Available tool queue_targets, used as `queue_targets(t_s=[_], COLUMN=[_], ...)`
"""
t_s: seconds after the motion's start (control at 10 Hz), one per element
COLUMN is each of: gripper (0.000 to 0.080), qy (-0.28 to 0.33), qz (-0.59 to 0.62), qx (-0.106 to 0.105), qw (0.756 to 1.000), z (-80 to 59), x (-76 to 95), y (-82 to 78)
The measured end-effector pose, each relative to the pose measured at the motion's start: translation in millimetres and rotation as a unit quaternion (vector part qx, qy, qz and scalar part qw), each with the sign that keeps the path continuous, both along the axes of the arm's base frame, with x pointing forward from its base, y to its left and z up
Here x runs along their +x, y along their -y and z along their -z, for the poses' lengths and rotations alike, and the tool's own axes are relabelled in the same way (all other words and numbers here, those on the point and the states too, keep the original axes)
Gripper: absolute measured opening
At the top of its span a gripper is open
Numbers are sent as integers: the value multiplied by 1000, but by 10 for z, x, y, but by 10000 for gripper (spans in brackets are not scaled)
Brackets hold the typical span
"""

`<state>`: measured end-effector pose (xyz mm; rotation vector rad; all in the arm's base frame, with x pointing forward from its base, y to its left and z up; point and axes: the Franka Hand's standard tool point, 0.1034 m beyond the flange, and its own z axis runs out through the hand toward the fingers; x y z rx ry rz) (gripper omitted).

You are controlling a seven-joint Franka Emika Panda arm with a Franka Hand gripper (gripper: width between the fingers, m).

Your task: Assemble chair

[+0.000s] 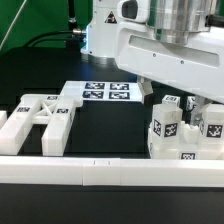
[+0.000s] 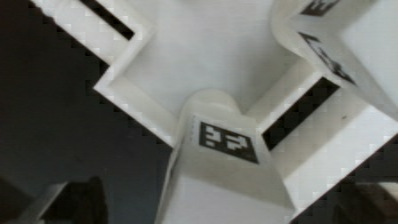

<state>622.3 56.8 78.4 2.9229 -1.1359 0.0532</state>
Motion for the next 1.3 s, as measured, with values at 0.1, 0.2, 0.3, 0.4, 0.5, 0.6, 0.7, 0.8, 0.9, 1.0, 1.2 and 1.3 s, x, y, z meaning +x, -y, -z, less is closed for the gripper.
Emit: queue_targets(t_s=[0.1,0.2,0.3,0.4,0.5,0.6,0.7,0.8,0.9,1.0,1.2,1.3], gripper=[648,648,648,648,648,648,648,648,648,648,522,388], qy=[-1,-2,-2,-3,-5,-5,-7,-7,-8,-11,-13,-13], qz=[-38,-91,-147,-187,-235,-277,-341,-382,-403,-419,-467,-456], qx=[-1,-4,-7,-9,-12,-14,-16,-17,-23,-27,-29,-29], qw=[999,996,989,982,972,961,940,924,915,907,884,890], z=[-1,-10,-14,-14,-12,-6,1,-4,-20,-19,-16,-13], x=[0,8,16,18,20,27,45,73,97,94,94,93], y=[-1,-2,20,44,45,40,97,153,155,119,131,129])
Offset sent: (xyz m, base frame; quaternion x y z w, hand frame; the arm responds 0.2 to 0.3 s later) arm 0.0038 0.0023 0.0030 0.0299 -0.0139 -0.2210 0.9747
